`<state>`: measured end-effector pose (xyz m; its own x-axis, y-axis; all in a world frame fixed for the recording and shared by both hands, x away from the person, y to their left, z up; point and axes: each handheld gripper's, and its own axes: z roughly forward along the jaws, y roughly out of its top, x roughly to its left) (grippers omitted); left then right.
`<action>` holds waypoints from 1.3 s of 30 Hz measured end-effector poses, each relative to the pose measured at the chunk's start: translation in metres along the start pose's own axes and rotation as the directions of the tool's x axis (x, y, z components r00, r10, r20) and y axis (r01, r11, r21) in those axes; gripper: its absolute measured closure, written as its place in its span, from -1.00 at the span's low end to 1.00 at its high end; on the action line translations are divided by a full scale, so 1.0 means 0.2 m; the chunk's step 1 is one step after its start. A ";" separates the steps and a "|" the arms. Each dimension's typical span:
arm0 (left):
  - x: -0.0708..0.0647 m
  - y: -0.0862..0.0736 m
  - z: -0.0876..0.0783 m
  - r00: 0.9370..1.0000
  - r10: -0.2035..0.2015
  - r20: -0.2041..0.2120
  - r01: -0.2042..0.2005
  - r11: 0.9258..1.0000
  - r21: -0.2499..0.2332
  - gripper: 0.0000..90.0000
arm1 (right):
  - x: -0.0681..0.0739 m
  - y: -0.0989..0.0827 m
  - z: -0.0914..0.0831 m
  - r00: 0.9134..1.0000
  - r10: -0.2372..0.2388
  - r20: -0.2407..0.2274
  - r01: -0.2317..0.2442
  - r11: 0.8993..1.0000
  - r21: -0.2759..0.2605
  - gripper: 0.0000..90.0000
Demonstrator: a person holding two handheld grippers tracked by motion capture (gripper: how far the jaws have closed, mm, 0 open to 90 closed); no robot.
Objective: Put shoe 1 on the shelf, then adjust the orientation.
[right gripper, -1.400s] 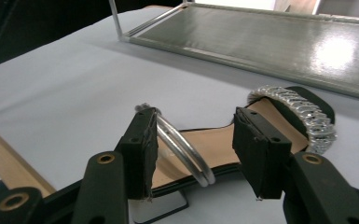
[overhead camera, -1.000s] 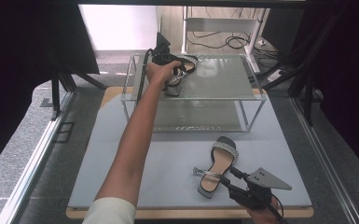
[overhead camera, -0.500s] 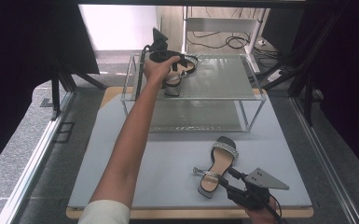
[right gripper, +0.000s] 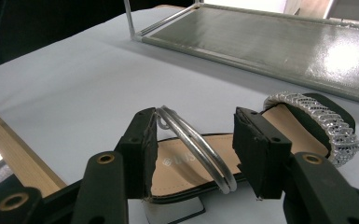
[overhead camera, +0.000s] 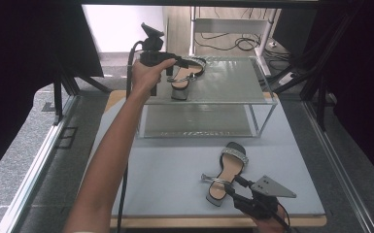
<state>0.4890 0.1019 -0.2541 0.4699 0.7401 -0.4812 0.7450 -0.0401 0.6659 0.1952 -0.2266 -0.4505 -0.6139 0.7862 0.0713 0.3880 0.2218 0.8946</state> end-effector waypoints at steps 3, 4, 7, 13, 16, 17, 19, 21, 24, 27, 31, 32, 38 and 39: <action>-0.02 -0.05 -0.05 1.000 0.019 0.010 -0.019 1.000 -0.001 -0.30 | 0.01 0.00 0.00 1.000 -0.003 -0.004 0.003 1.000 -0.003 0.12; -0.03 -0.07 -0.08 0.999 0.030 0.017 -0.030 1.000 0.002 -0.33 | 0.02 0.00 0.00 1.000 -0.007 -0.005 0.007 1.000 0.000 0.12; -0.03 -0.15 -0.15 0.997 0.079 0.013 -0.079 0.997 0.012 -0.34 | 0.02 0.01 0.00 1.000 -0.010 -0.010 0.010 1.000 -0.002 0.12; -0.01 -0.30 -0.24 0.989 0.145 0.044 -0.145 0.989 0.009 -0.30 | 0.02 0.00 0.02 1.000 -0.010 -0.016 0.010 1.000 0.012 0.12; 0.00 -0.42 -0.28 0.978 0.208 -0.006 -0.208 0.977 -0.045 -0.22 | 0.02 0.00 0.03 1.000 -0.011 -0.019 0.011 1.000 0.022 0.12; 0.00 -0.42 -0.28 0.978 0.208 -0.006 -0.208 0.977 -0.045 -0.23 | 0.02 0.00 0.03 1.000 -0.011 -0.019 0.011 1.000 0.022 0.12; 0.02 -0.47 -0.29 0.978 0.208 0.011 -0.208 0.977 -0.043 -0.26 | 0.01 0.00 0.03 1.000 -0.006 -0.013 0.006 1.000 0.020 0.14; 0.04 -0.54 -0.30 0.974 0.227 0.001 -0.226 0.973 -0.054 -0.25 | 0.01 0.00 0.04 1.000 0.001 -0.010 -0.001 1.000 0.028 0.20; 0.06 -0.60 -0.32 0.978 0.208 0.012 -0.206 0.975 -0.079 -0.21 | 0.02 0.00 0.05 1.000 0.000 -0.010 0.000 1.000 0.027 0.26; 0.08 -0.67 -0.32 0.977 0.212 0.029 -0.210 0.975 -0.068 -0.23 | 0.02 0.00 0.05 1.000 -0.011 -0.017 0.011 0.999 0.030 0.30; 0.09 -0.73 -0.34 0.975 0.216 0.041 -0.214 0.975 -0.065 -0.24 | 0.02 0.00 0.07 1.000 -0.008 -0.029 0.009 0.999 0.032 0.34; 0.09 -0.75 -0.34 0.974 0.223 0.048 -0.220 0.974 -0.055 -0.24 | 0.02 0.00 0.07 0.999 -0.010 -0.030 0.011 0.999 0.031 0.34; 0.13 -0.89 -0.35 0.972 0.219 0.079 -0.216 0.975 -0.046 -0.28 | 0.05 0.02 0.10 0.998 -0.042 -0.036 0.044 0.998 0.042 0.47; 0.14 -0.92 -0.34 0.973 0.216 0.081 -0.213 0.976 -0.039 -0.28 | 0.07 0.02 0.11 0.997 -0.068 -0.025 0.069 0.996 0.053 0.52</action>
<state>0.3340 0.1757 -0.3514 0.6564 0.6572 -0.3704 0.6083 -0.1706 0.7752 0.2031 -0.2031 -0.4551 -0.6558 0.7546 0.0214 0.3802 0.3057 0.8729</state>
